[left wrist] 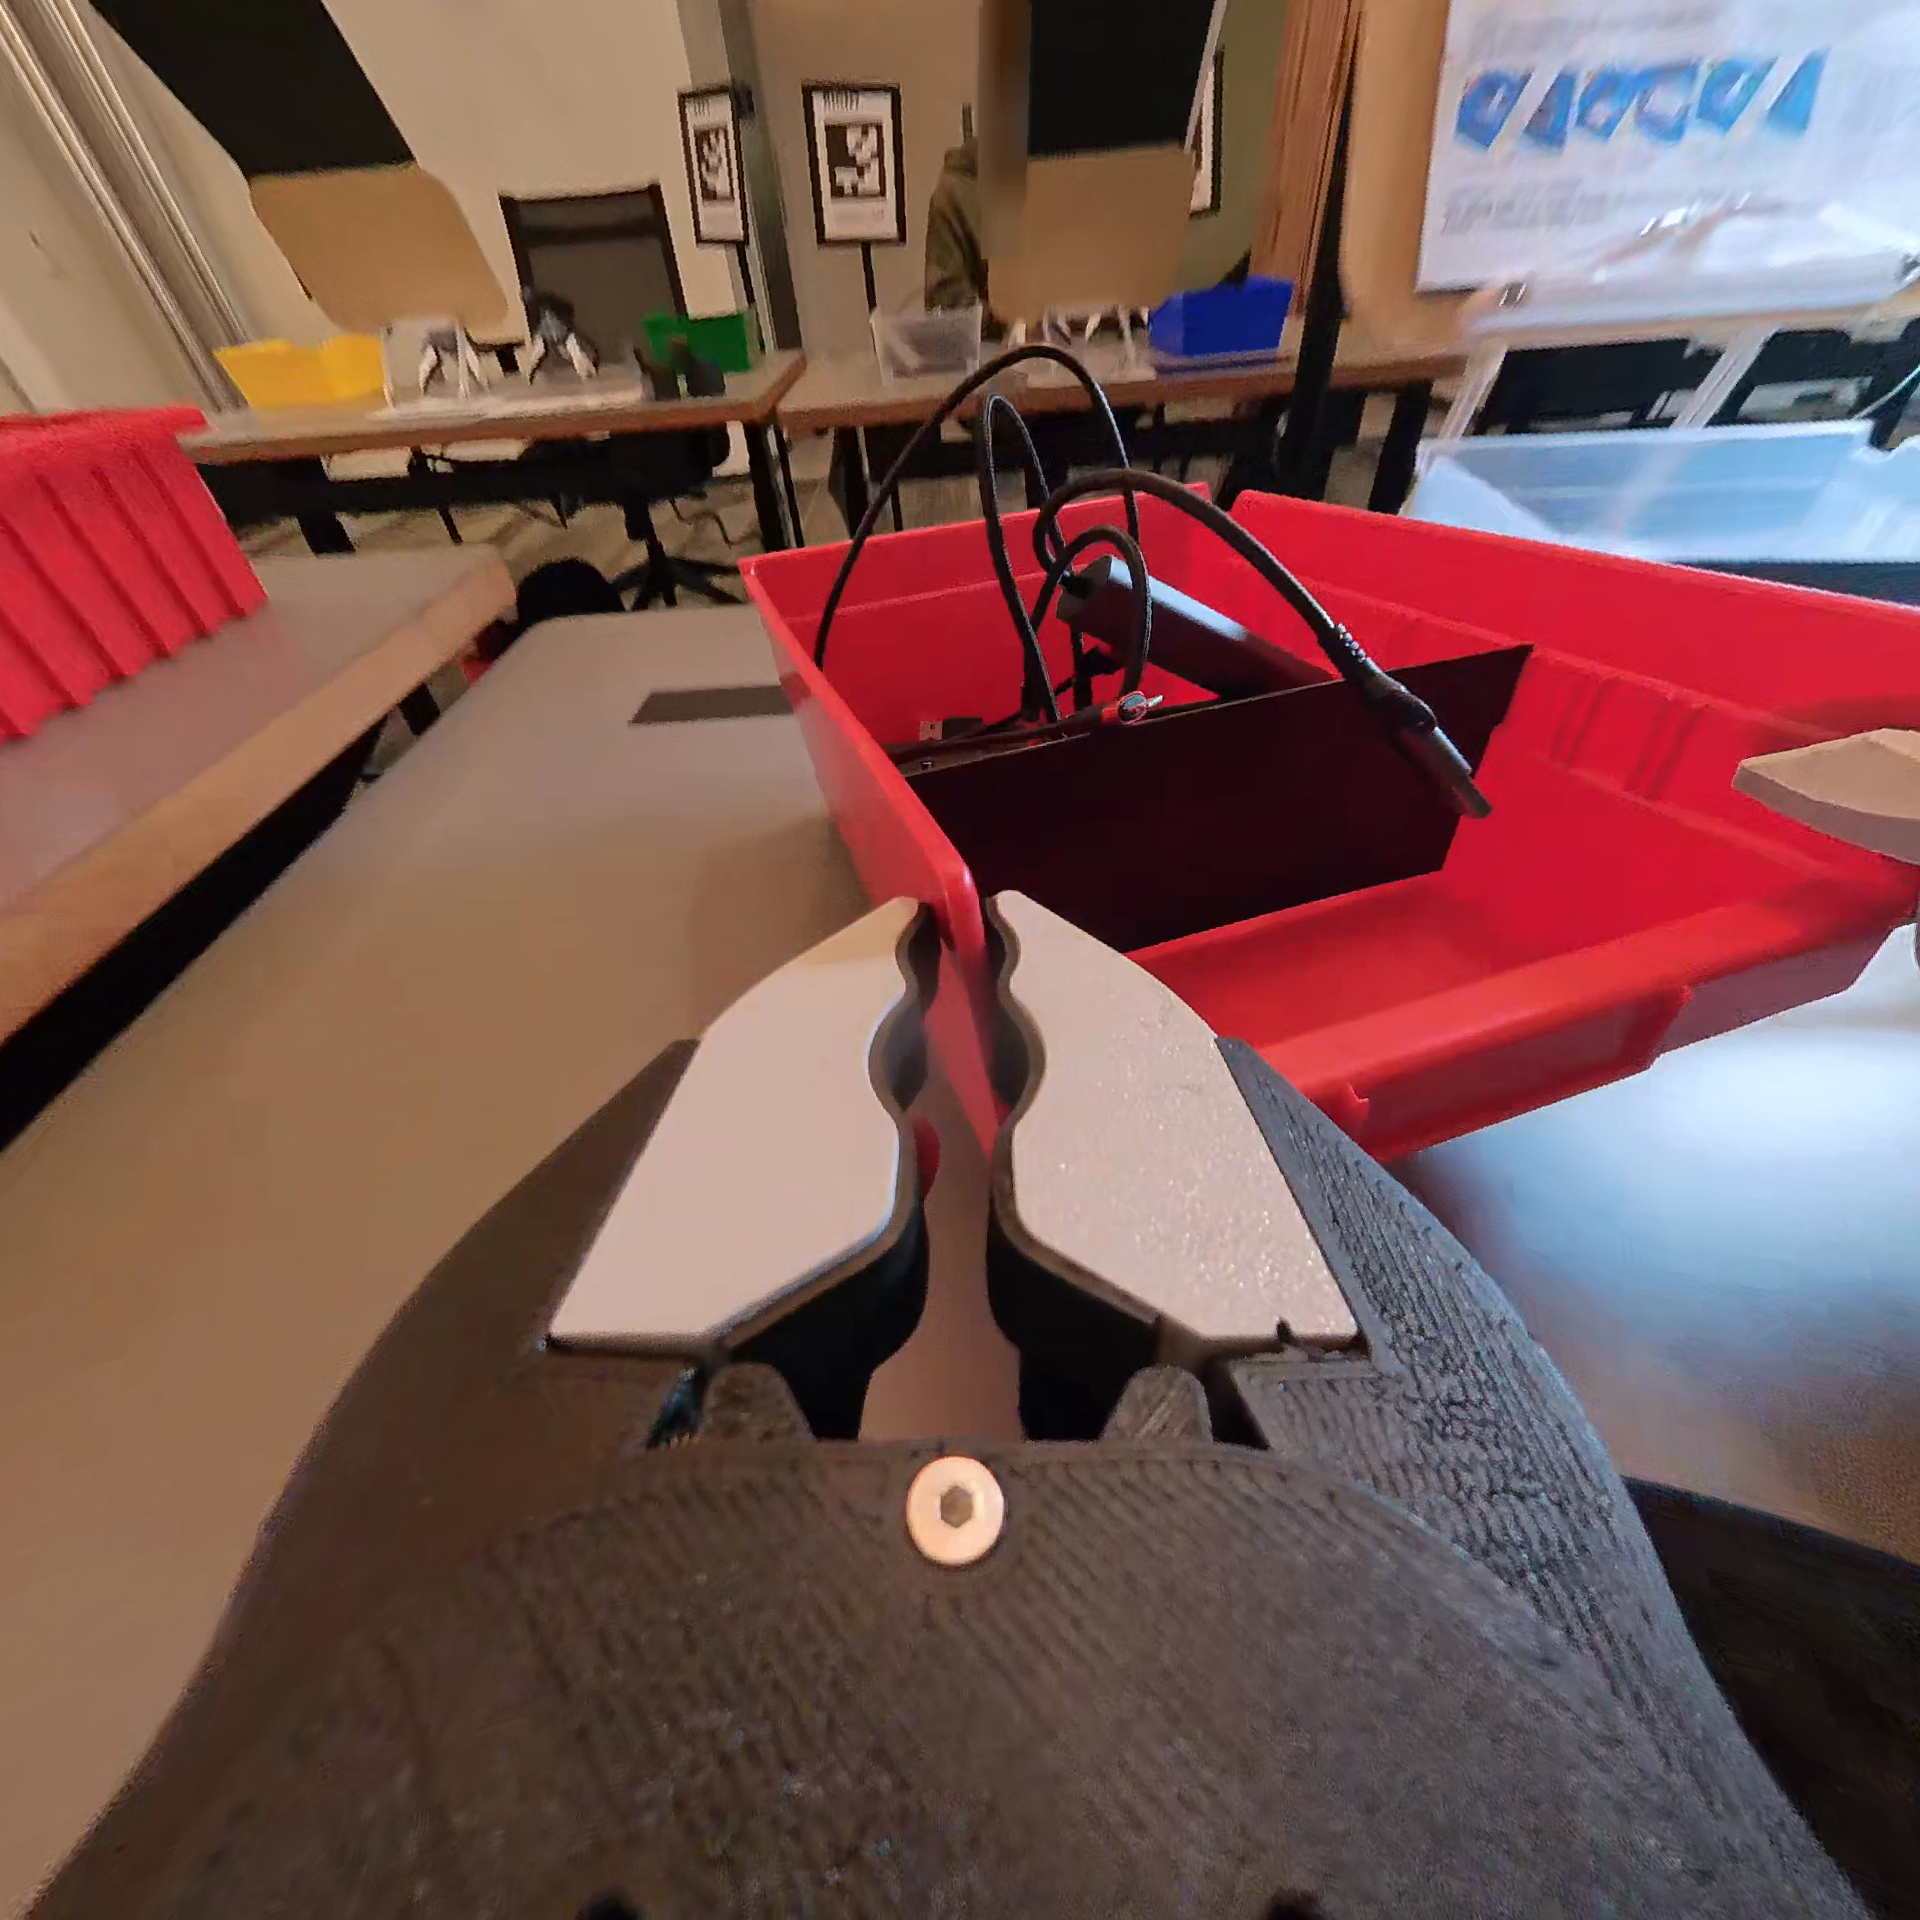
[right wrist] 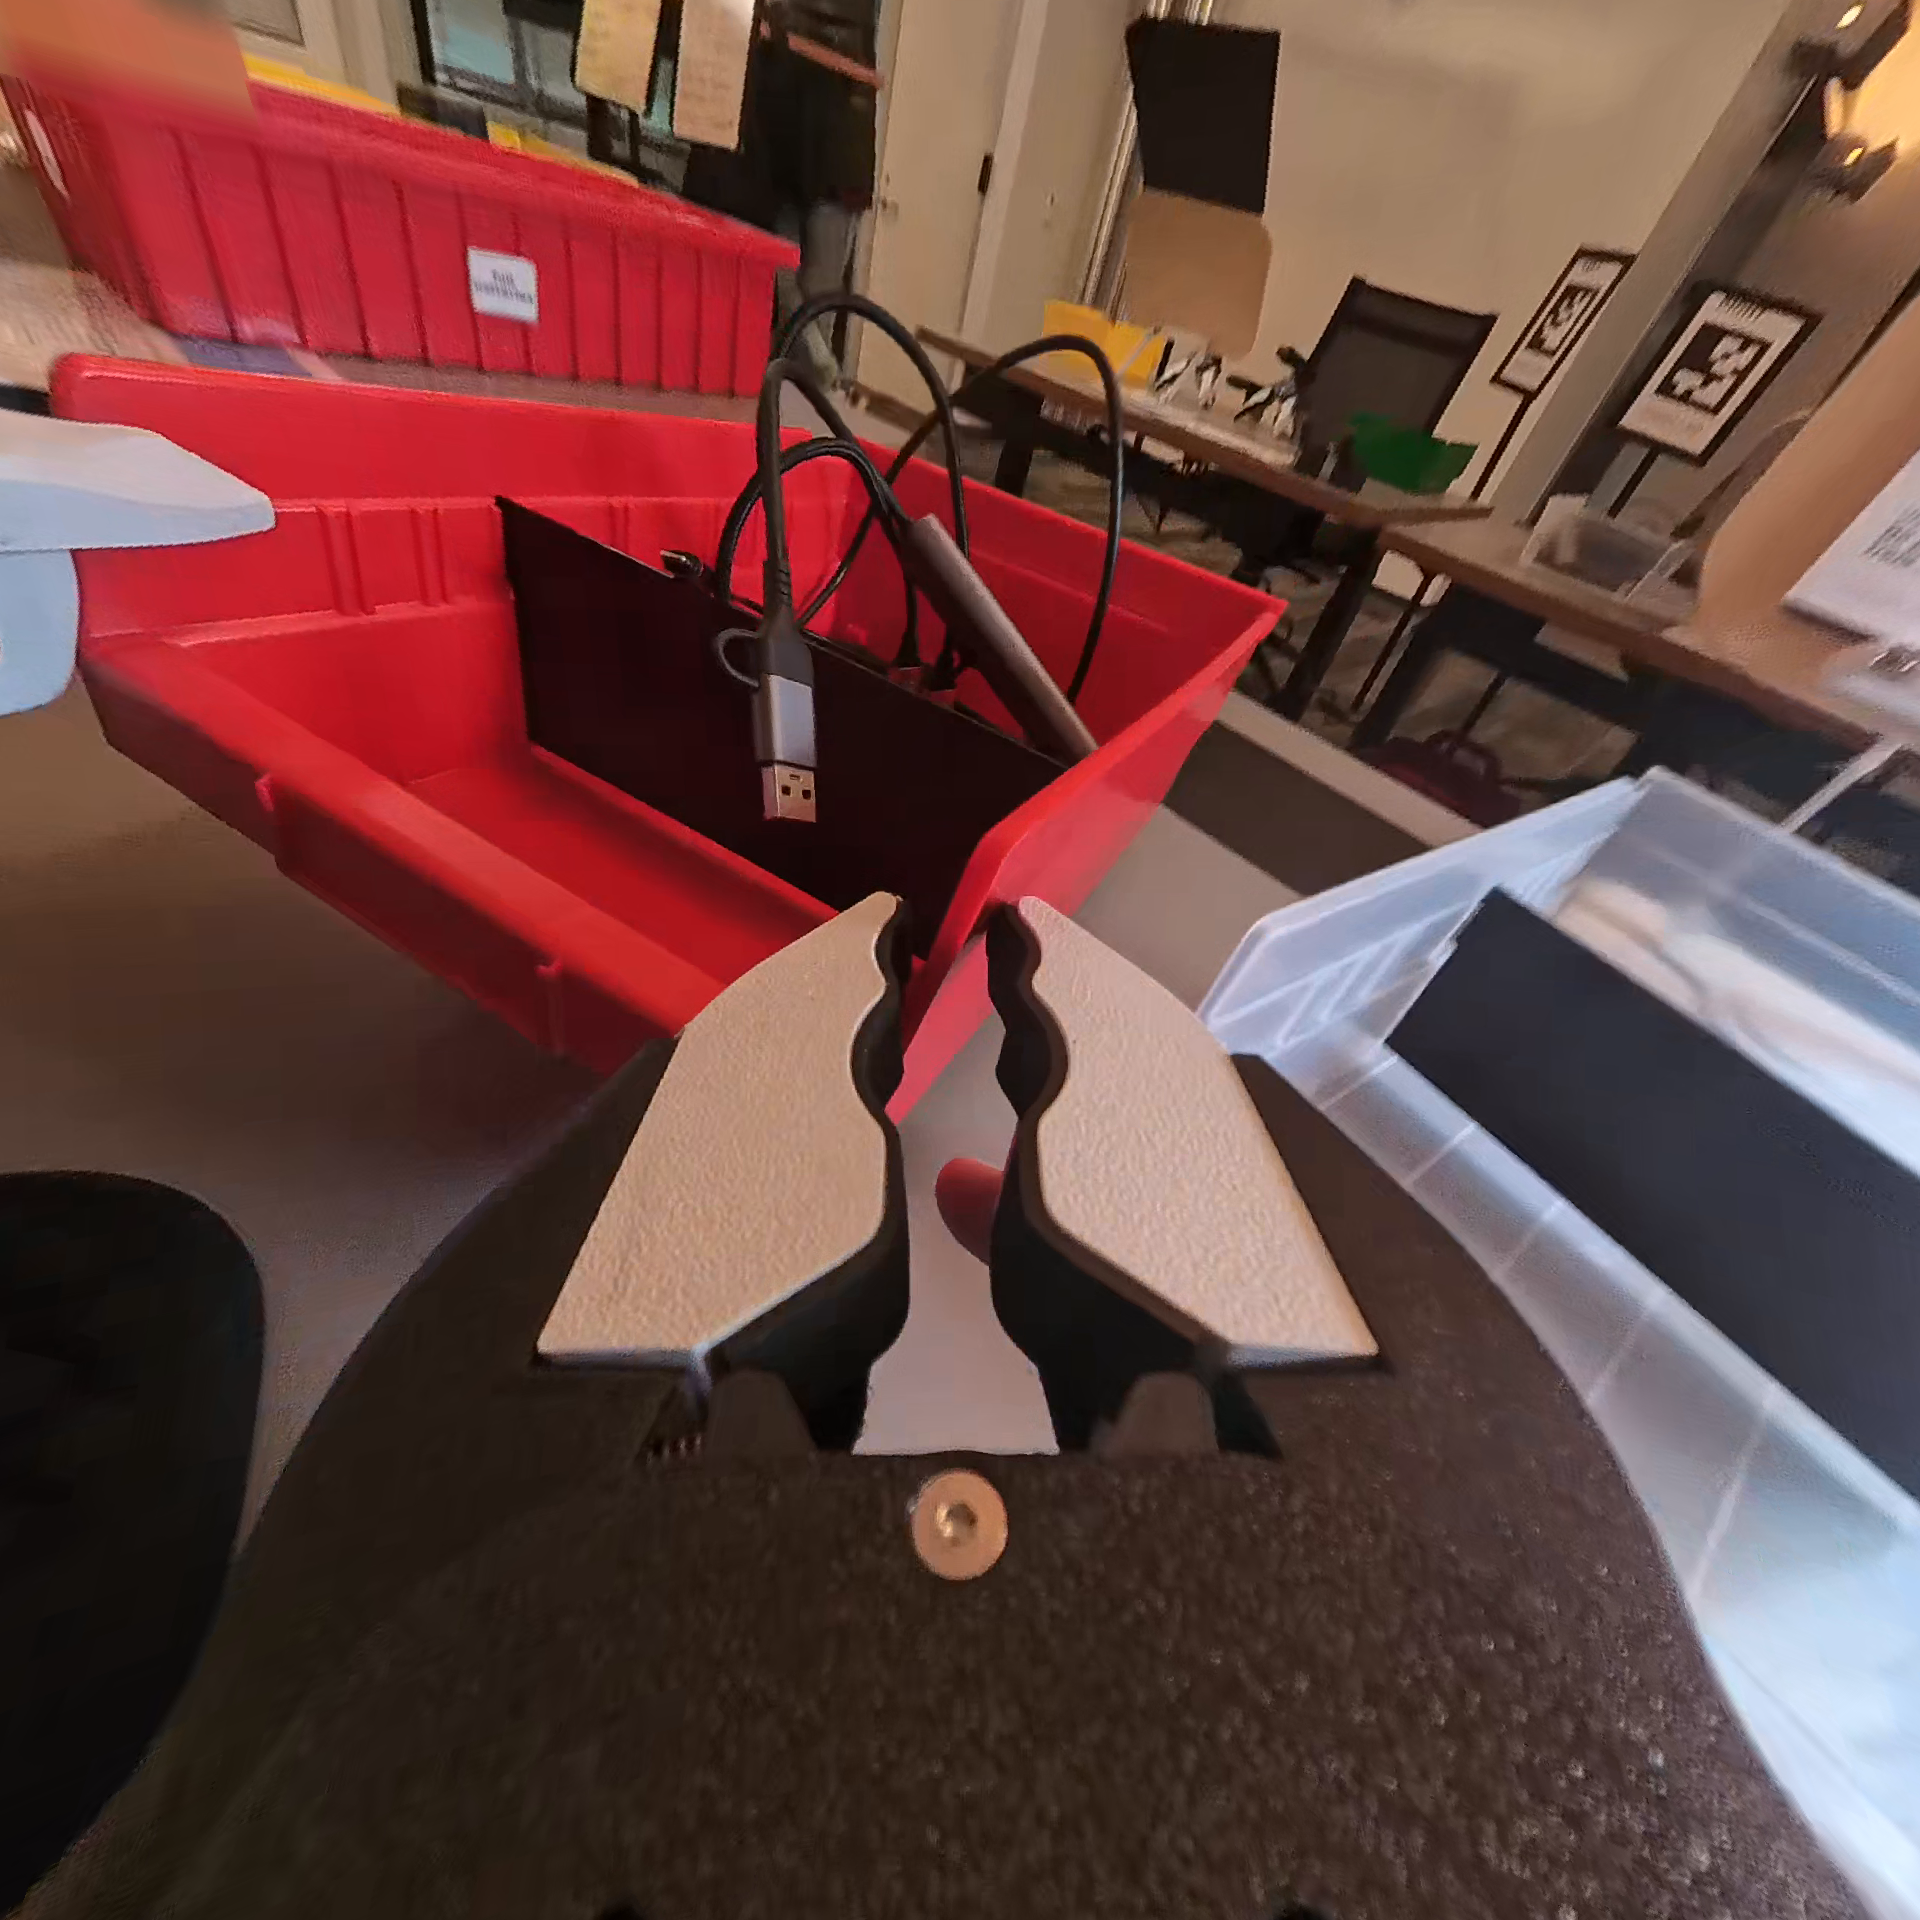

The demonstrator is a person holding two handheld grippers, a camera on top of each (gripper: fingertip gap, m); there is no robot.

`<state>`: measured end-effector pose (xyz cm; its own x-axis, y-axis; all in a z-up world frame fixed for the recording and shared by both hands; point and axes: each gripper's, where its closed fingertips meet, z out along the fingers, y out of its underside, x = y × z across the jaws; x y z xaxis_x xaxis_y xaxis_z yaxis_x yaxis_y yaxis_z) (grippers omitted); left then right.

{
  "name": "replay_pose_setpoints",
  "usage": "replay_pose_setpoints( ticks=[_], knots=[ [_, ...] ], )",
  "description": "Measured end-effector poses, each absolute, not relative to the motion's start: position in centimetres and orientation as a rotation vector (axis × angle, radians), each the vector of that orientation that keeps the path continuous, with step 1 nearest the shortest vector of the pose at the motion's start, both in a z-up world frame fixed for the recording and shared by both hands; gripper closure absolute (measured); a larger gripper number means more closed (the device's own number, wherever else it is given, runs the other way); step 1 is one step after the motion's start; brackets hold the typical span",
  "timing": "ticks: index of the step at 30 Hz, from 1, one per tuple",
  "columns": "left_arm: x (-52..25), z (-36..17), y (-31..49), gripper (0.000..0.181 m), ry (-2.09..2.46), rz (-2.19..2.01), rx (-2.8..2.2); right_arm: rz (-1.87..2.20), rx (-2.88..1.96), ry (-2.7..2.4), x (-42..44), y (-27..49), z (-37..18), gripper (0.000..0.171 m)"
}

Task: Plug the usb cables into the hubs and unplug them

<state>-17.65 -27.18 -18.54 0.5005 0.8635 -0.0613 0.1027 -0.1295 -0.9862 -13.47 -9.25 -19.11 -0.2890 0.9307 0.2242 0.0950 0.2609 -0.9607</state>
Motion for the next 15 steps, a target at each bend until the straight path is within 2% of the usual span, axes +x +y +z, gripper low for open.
replay_pose_setpoints(
  ticks=[6, 8, 11, 15],
  knots=[
    [-20.6, -20.9, -26.9, 0.172, -0.89, 0.812, -1.72, 1.079, -1.025, -1.798, -16.4, -8.9, -22.0, 0.153],
    [-20.8, -21.3, -26.5, 0.165, -0.874, 0.761, -1.768, 1.128, -1.037, -1.833, -16.2, -8.4, -21.1, 0.14],
    [-20.6, -18.8, -27.3, 0.154, -0.783, 0.924, -1.771, 1.054, -0.981, -1.942, -14.6, -6.0, -19.8, 0.116],
    [-18.1, -16.8, -24.5, 0.149, -0.526, 0.898, -1.957, 0.663, -0.931, -2.219, -12.5, -0.1, -22.3, 0.1]
  ],
)
